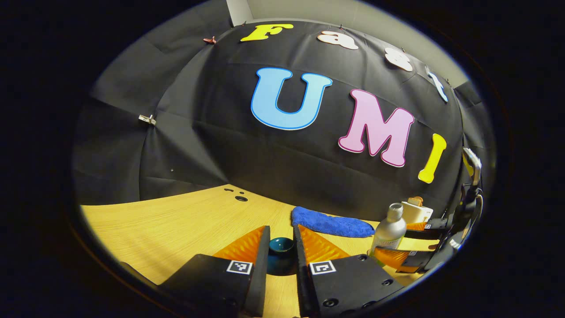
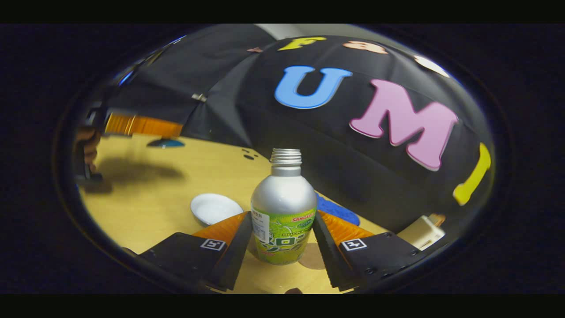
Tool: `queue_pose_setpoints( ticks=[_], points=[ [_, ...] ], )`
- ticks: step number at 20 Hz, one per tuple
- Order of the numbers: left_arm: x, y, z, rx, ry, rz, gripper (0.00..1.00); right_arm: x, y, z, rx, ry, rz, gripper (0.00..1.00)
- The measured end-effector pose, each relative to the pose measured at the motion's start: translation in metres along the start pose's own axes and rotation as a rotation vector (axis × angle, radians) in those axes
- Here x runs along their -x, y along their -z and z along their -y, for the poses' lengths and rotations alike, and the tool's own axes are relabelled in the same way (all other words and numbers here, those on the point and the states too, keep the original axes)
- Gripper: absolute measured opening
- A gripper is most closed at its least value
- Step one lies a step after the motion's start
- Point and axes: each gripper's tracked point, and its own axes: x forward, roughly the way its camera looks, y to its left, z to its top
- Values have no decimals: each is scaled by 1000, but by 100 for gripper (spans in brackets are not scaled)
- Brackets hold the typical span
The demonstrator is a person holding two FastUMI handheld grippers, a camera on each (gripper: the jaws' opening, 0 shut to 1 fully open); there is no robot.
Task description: Open the teacup lid with one hand, grasp the water bottle and pour water into the teacup with the other hand; after pouring, place the water bottle on the coaster and then close the teacup lid.
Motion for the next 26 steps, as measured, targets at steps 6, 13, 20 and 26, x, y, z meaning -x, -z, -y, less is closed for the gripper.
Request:
queue_pose_setpoints(
  ticks=[6, 13, 20, 26],
  points=[
    [0, 1, 6, -9, 10, -3, 33, 6, -12, 80, -220, 94, 120, 79],
    [-1, 3, 7, -19, 12, -8, 33, -9, 35, 124, -294, 164, 67, 80],
    [-2, 4, 6, -18, 10, -13, 33, -20, 57, 126, -331, 170, 38, 80],
    [-2, 4, 6, -19, 10, -16, 33, -20, 61, 119, -368, 148, 21, 82]
  ],
)
